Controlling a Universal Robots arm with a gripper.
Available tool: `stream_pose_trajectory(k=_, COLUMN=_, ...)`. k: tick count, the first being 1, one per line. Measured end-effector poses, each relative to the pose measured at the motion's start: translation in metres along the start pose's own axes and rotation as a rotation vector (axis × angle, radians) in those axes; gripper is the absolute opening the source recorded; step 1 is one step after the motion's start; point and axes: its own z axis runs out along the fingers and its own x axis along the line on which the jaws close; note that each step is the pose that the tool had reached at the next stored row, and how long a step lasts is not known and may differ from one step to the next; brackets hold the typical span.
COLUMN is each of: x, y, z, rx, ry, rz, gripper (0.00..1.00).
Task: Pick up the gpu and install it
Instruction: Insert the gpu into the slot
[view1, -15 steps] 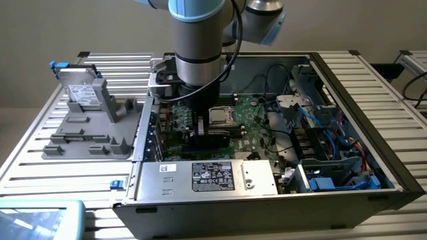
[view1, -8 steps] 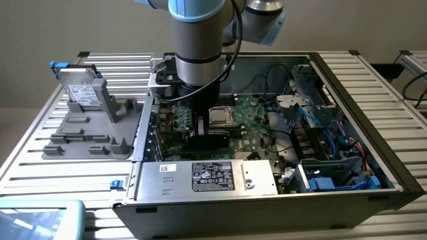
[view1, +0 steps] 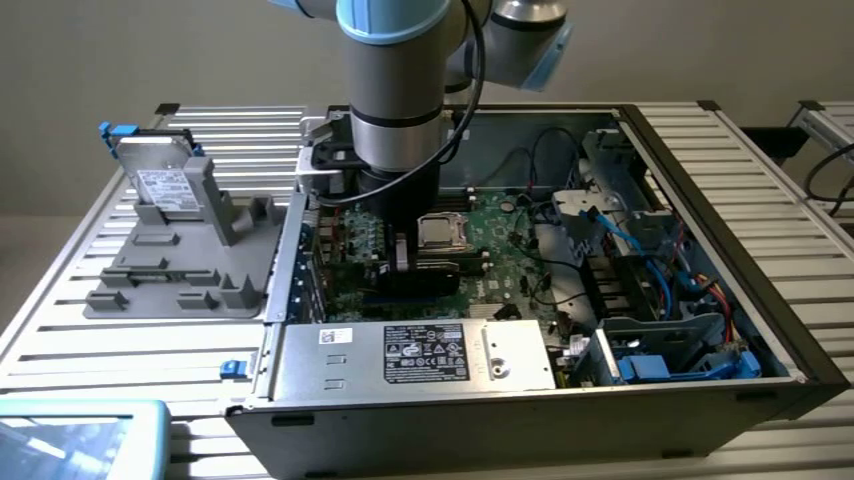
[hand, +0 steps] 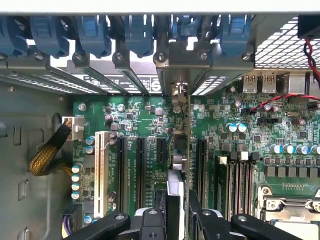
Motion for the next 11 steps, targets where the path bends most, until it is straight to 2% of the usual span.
stream_pose_trajectory(k=11, x=0.0001, y=0.0006, z=0.0007, rx=-0.0001, ry=0.0004, rz=-0.002, gripper=0.28)
